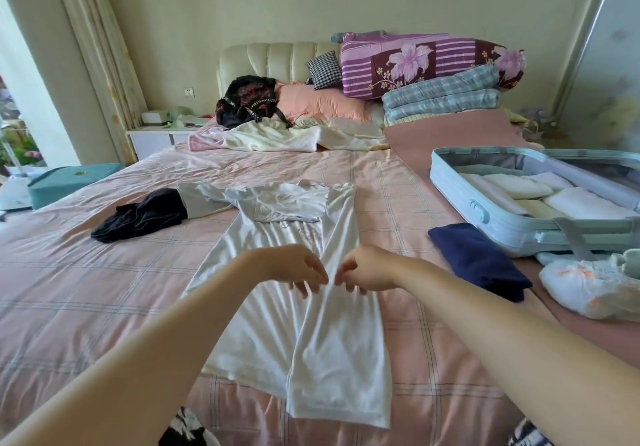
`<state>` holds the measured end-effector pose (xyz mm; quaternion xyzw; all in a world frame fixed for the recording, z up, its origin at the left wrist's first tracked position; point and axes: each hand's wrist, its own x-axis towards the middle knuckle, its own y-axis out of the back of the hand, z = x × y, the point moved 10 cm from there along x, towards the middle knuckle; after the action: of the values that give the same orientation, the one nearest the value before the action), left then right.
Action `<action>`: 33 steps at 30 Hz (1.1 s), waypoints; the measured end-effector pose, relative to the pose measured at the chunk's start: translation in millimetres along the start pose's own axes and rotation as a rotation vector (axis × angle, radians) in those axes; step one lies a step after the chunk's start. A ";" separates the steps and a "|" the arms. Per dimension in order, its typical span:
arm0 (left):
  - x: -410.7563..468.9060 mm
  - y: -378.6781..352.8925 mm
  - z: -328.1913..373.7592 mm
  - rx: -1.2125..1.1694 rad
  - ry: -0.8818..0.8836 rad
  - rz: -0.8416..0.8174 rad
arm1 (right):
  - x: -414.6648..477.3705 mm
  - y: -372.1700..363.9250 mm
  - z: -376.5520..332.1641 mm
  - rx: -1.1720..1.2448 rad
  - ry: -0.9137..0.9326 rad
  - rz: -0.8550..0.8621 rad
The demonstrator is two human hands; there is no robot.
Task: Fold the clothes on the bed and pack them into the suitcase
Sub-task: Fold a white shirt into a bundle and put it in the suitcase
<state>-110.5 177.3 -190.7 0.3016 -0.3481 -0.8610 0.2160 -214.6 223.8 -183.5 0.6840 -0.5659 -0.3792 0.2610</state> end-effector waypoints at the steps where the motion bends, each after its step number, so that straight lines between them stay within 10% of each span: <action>1: 11.3 20.1 -0.6 0.016 -0.017 0.093 | 11.8 11.6 -0.7 -0.004 0.007 0.044; 6: 67.1 100.3 -31.0 0.258 0.044 0.393 | 81.1 60.1 -3.0 -0.134 0.059 0.257; 10: 114.5 127.3 -68.2 0.475 0.069 0.330 | 154.5 85.1 20.9 -0.188 -0.012 0.329; 21: 194.8 182.1 -126.2 0.710 0.021 0.545 | 279.6 60.6 22.4 -0.406 0.073 0.225; 25: 188.7 219.6 -135.1 0.659 0.017 0.754 | 292.9 77.2 5.5 -0.203 0.138 0.411; 29: 188.6 208.3 -171.0 0.600 0.071 0.500 | 312.8 42.0 -3.2 -0.290 0.069 0.074; 33: 155.3 234.7 -204.8 0.274 0.081 0.638 | 334.1 55.8 -34.8 -0.250 0.083 0.250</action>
<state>-47.9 -165.1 -194.8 0.2378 -0.5283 -0.6826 0.4454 -194.4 -115.9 -194.2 0.5854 -0.5839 -0.3826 0.4123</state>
